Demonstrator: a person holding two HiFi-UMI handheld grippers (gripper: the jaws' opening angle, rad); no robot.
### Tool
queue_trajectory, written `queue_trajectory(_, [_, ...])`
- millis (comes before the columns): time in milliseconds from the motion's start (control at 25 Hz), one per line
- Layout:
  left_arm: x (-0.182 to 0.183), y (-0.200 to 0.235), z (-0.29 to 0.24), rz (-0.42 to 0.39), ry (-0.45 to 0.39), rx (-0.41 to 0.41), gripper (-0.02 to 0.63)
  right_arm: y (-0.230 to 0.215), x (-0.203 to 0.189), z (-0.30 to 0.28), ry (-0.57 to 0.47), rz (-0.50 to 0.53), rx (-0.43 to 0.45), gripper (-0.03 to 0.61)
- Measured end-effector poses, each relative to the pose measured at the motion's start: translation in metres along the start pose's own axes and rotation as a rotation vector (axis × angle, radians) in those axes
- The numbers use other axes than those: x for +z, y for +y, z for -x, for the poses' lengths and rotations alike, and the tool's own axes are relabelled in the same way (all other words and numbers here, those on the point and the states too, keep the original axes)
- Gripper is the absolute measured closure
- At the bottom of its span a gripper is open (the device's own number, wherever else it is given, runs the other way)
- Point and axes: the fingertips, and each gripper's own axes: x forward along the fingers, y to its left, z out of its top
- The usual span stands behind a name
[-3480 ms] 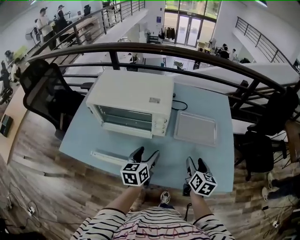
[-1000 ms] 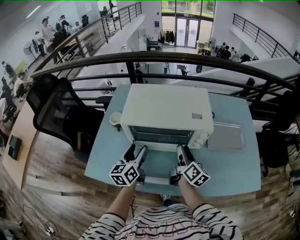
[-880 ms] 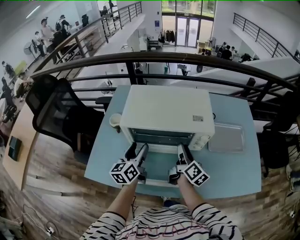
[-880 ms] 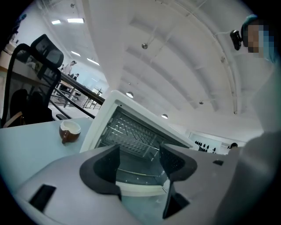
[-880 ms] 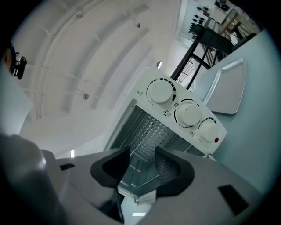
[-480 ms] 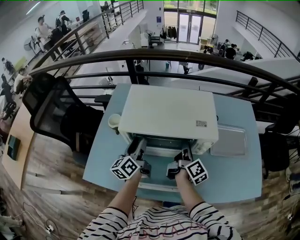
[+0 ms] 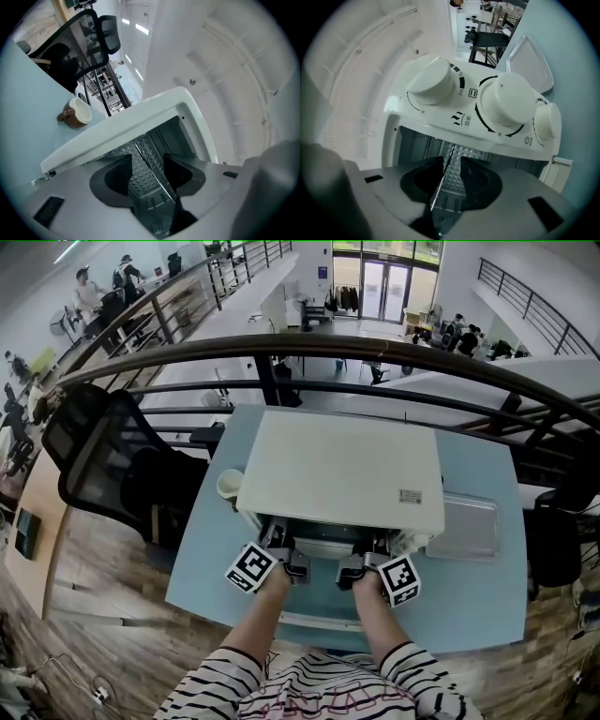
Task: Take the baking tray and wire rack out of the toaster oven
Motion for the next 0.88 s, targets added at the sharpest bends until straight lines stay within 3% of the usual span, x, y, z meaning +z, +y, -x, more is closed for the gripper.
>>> queue_trajectory(240, [0.002,0.010,-0.008,0.083,-0.043,0.017,0.503,0.002,0.001,-0.008,-0.006,-0.003,0.011,0.500])
queue_trajectory(480, [0.004,0.013,-0.011,0.181,-0.072,0.013,0.546,0.002,0.001,-0.010,0.001,-0.017,0.017,0.523])
queue_trajectory(880, [0.001,0.014,0.005,0.260,-0.042,0.102,0.574,0.002,-0.001,0.004,0.029,-0.095,-0.016,0.540])
